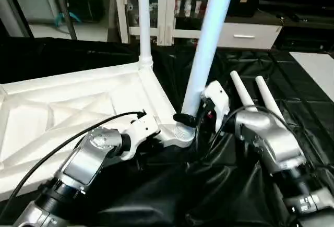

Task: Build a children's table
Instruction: Insert table leg to table base

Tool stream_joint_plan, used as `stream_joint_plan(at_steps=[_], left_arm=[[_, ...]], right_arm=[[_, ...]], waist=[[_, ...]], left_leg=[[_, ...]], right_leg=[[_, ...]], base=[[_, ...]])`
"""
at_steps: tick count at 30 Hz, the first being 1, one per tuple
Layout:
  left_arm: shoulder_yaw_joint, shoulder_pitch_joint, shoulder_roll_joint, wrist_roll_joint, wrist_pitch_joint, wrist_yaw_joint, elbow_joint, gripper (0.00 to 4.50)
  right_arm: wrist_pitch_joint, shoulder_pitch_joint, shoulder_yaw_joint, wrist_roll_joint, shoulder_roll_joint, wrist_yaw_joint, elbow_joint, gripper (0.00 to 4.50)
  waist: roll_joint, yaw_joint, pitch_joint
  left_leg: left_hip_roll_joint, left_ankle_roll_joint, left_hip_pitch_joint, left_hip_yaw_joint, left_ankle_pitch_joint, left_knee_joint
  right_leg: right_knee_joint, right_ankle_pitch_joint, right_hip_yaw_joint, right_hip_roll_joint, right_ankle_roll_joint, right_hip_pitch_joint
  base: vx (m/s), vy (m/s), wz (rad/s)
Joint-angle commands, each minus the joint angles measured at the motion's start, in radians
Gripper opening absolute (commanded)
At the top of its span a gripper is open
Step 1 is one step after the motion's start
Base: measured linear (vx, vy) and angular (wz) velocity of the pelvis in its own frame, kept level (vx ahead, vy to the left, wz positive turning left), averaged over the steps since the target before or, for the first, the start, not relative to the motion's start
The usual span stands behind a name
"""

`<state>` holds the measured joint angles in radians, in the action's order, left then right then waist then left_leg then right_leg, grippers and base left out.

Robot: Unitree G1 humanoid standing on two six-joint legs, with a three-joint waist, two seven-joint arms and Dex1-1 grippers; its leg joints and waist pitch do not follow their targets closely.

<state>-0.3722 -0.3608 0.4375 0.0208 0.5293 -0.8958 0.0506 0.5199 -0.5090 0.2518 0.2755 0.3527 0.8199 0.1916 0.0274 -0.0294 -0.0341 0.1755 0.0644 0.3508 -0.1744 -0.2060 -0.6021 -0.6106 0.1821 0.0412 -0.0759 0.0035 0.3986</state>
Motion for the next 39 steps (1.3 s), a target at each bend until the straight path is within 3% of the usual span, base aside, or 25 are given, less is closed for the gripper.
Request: stream_joint_plan(at_steps=[1, 10, 11, 14, 16, 17, 18, 21, 23, 25, 28, 29, 30, 31, 32, 33, 34, 35, 36, 37, 39], left_arm=[[0.002, 0.003, -0.009, -0.008, -0.003, 0.017, -0.021, 0.00], [0.008, 0.006, -0.013, -0.006, 0.013, 0.031, -0.027, 0.00], [0.008, 0.008, -0.012, -0.006, 0.013, 0.031, -0.028, 0.00], [0.008, 0.012, -0.009, -0.005, 0.019, 0.032, -0.028, 0.00], [0.013, 0.012, -0.012, -0.003, 0.028, 0.041, -0.023, 0.00], [0.015, 0.010, -0.016, -0.001, 0.033, 0.048, -0.017, 0.00], [0.019, 0.004, -0.026, 0.001, 0.043, 0.062, -0.007, 0.00], [0.022, -0.014, -0.058, 0.011, 0.062, 0.098, 0.017, 0.00], [0.025, -0.053, -0.135, 0.029, 0.095, 0.183, 0.068, 0.00], [0.026, -0.066, -0.161, 0.034, 0.105, 0.209, 0.085, 0.00], [0.025, -0.121, -0.250, 0.052, 0.134, 0.297, 0.149, 0.00], [0.032, -0.158, -0.305, 0.061, 0.135, 0.356, 0.188, 0.00], [0.036, -0.171, -0.324, 0.064, 0.134, 0.378, 0.203, 0.00], [0.034, -0.183, -0.337, 0.069, 0.129, 0.391, 0.216, 0.00], [0.035, -0.205, -0.361, 0.079, 0.119, 0.420, 0.242, 0.00], [0.035, -0.211, -0.367, 0.081, 0.116, 0.428, 0.249, 0.00], [0.041, -0.228, -0.386, 0.085, 0.104, 0.445, 0.273, 0.00], [0.044, -0.232, -0.391, 0.084, 0.100, 0.448, 0.280, 0.00], [0.047, -0.238, -0.399, 0.087, 0.089, 0.459, 0.290, 0.00], [0.048, -0.243, -0.403, 0.090, 0.080, 0.470, 0.299, 0.00], [0.053, -0.251, -0.406, 0.091, 0.068, 0.479, 0.318, 0.00]], right_arm=[[0.076, 0.051, 0.064, -0.063, 0.013, 0.003, 0.141, 1.84], [-0.013, 0.114, 0.033, -0.066, -0.025, -0.054, 0.153, 1.84], [-0.021, 0.121, 0.025, -0.065, -0.031, -0.064, 0.153, 1.84], [-0.045, 0.128, 0.006, -0.070, -0.043, -0.089, 0.157, 1.84], [-0.055, 0.128, -0.004, -0.073, -0.052, -0.109, 0.161, 1.84], [-0.062, 0.125, -0.014, -0.076, -0.061, -0.133, 0.170, 1.84], [-0.068, 0.115, -0.032, -0.080, -0.077, -0.174, 0.187, 1.83], [-0.079, 0.093, -0.065, -0.089, -0.108, -0.249, 0.229, 1.83], [-0.113, 0.048, -0.089, -0.120, -0.148, -0.356, 0.302, 1.83], [-0.121, 0.032, -0.094, -0.129, -0.160, -0.386, 0.324, 1.83], [-0.139, -0.044, -0.131, -0.144, -0.213, -0.532, 0.428, 1.83], [-0.158, -0.095, -0.158, -0.138, -0.245, -0.607, 0.495, 1.83], [-0.166, -0.112, -0.167, -0.133, -0.256, -0.630, 0.518, 1.83], [-0.173, -0.128, -0.171, -0.132, -0.264, -0.647, 0.536, 1.83], [-0.186, -0.155, -0.179, -0.133, -0.280, -0.675, 0.567, 1.83], [-0.190, -0.162, -0.181, -0.134, -0.284, -0.681, 0.575, 1.83], [-0.204, -0.184, -0.190, -0.137, -0.296, -0.706, 0.605, 1.83], [-0.208, -0.190, -0.193, -0.139, -0.299, -0.714, 0.614, 1.83], [-0.211, -0.202, -0.199, -0.137, -0.307, -0.725, 0.629, 1.83], [-0.215, -0.212, -0.204, -0.136, -0.313, -0.735, 0.643, 1.83], [-0.229, -0.231, -0.207, -0.140, -0.325, -0.749, 0.675, 1.83]], waist=[[-0.001, 0.006, 0.038], [0.000, 0.010, 0.038], [-0.004, 0.011, 0.037], [0.000, 0.015, 0.037], [0.000, 0.022, 0.036], [-0.014, 0.024, 0.036], [-0.005, 0.030, 0.037], [-0.009, 0.041, 0.035], [-0.007, 0.056, 0.033], [-0.008, 0.063, 0.031], [-0.010, 0.075, 0.030], [-0.013, 0.078, 0.028], [-0.021, 0.086, 0.025], [-0.021, 0.086, 0.025], [-0.030, 0.093, 0.021], [-0.027, 0.099, 0.021], [-0.018, 0.100, 0.021], [-0.020, 0.098, 0.022], [-0.012, 0.099, 0.021], [-0.004, 0.103, 0.020], [-0.011, 0.100, 0.021]], left_leg=[[0.046, 0.013, -0.002, 0.018, -0.310, 0.084], [0.047, 0.031, -0.005, 0.025, -0.384, 0.091], [0.046, 0.034, -0.005, 0.027, -0.398, 0.092], [0.045, 0.034, -0.005, 0.028, -0.422, 0.092], [0.045, 0.037, -0.005, 0.031, -0.446, 0.094], [0.045, 0.041, -0.007, 0.035, -0.460, 0.094], [0.045, 0.042, -0.007, 0.032, -0.461, 0.094], [0.044, 0.050, -0.007, 0.039, -0.496, 0.096], [0.042, 0.053, -0.004, 0.042, -0.522, 0.098], [0.038, 0.050, -0.017, 0.042, -0.558, 0.091], [0.038, 0.042, -0.009, 0.052, -0.579, 0.099], [0.039, 0.042, -0.019, 0.052, -0.603, 0.097], [0.039, 0.046, -0.032, 0.058, -0.653, 0.098], [0.039, 0.046, -0.032, 0.058, -0.653, 0.098], [0.050, 0.048, -0.026, 0.067, -0.712, 0.116], [0.052, 0.044, -0.021, 0.066, -0.720, 0.120], [0.053, 0.044, -0.015, 0.068, -0.721, 0.123], [0.049, 0.046, -0.023, 0.064, -0.716, 0.117], [0.041, 0.043, -0.030, 0.058, -0.687, 0.104], [0.037, 0.034, -0.026, 0.058, -0.657, 0.098], [0.039, 0.028, -0.019, 0.060, -0.630, 0.099]], right_leg=[[0.088, 0.373, -0.040, -0.056, -0.170, -0.028], [0.098, 0.440, -0.039, -0.055, -0.133, -0.019], [0.099, 0.456, -0.038, -0.056, -0.129, -0.018], [0.104, 0.496, -0.037, -0.056, -0.116, -0.015], [0.108, 0.522, -0.035, -0.056, -0.106, -0.012], [0.108, 0.528, -0.035, -0.056, -0.104, -0.011], [0.110, 0.520, -0.035, -0.055, -0.105, -0.009], [0.113, 0.548, -0.029, -0.055, -0.102, -0.009], [0.120, 0.571, -0.021, -0.055, -0.092, -0.010], [0.135, 0.627, -0.015, -0.054, -0.076, 0.000], [0.141, 0.633, 0.004, -0.058, -0.057, -0.013], [0.149, 0.637, 0.012, -0.059, -0.058, -0.007], [0.162, 0.621, 0.035, -0.055, -0.054, -0.007], [0.162, 0.621, 0.035, -0.055, -0.054, -0.007], [0.155, 0.530, 0.049, -0.055, -0.062, -0.028], [0.152, 0.504, 0.053, -0.056, -0.067, -0.034], [0.148, 0.508, 0.052, -0.068, -0.071, -0.039], [0.152, 0.527, 0.050, -0.072, -0.072, -0.031], [0.166, 0.578, 0.048, -0.081, -0.071, -0.019], [0.176, 0.626, 0.054, -0.085, -0.057, -0.019], [0.171, 0.638, 0.052, -0.090, -0.049, -0.022]], base=[[0.000, 0.000, 0.00], [0.000, 0.000, 0.00], [0.000, 0.000, 0.00], [0.000, 0.000, 0.00], [0.000, 0.000, 0.00], [0.000, 0.000, 0.00], [0.000, 0.000, 0.00], [0.000, 0.000, 0.00], [0.000, 0.000, 0.00], [-0.028, 0.013, -0.02], [-0.034, 0.024, -0.06], [0.000, 0.000, 0.00], [0.000, 0.000, 0.00], [-0.058, 0.033, -0.03], [0.000, 0.000, 0.00], [0.000, 0.000, 0.00], [0.000, 0.000, 0.00], [0.000, 0.000, 0.00], [0.000, 0.000, 0.00], [0.000, 0.000, 0.00], [0.000, 0.000, 0.00]])
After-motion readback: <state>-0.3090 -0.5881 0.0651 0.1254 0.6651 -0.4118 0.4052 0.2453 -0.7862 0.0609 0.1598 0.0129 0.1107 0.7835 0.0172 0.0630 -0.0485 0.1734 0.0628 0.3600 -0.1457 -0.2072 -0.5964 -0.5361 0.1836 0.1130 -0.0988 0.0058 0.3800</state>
